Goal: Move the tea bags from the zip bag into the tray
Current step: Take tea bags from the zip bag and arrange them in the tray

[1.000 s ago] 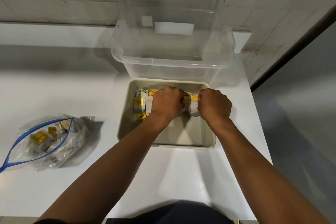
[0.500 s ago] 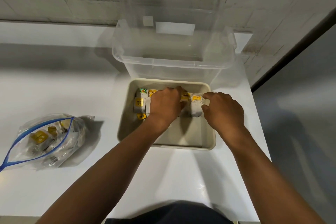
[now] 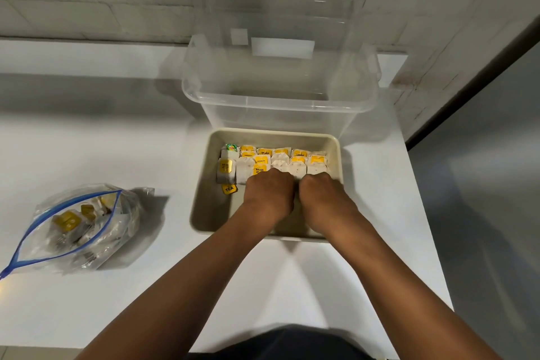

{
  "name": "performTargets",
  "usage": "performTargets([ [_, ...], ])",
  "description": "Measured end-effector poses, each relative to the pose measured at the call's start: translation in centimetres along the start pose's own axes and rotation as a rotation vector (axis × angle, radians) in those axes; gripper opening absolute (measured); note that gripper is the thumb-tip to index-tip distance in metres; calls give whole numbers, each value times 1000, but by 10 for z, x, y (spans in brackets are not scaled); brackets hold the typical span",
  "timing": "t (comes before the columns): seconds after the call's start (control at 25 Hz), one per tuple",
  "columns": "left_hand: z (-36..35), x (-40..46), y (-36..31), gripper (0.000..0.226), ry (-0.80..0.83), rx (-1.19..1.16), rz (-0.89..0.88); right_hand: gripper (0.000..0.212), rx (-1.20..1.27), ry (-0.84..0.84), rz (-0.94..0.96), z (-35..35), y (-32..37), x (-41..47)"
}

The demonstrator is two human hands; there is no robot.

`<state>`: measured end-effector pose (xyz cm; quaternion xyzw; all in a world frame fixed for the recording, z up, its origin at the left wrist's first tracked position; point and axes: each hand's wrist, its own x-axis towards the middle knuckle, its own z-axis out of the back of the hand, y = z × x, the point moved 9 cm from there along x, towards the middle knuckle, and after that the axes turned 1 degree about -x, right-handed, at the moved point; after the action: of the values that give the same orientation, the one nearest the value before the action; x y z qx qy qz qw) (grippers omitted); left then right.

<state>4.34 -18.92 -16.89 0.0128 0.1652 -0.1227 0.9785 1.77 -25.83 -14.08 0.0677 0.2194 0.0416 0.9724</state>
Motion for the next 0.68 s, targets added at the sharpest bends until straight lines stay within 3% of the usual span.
performTargets([
  [0.24, 0, 3, -2, 51, -32, -67, -51, 43, -11, 72, 43, -13, 4, 6],
  [0.36, 2, 1, 7, 64, -64, -84, -25, 36, -26, 105, 91, -20, 9, 8],
  [0.68, -5, -7, 21, 50, -82, -69, 7, 33, -29, 24, 88, -21, 14, 9],
])
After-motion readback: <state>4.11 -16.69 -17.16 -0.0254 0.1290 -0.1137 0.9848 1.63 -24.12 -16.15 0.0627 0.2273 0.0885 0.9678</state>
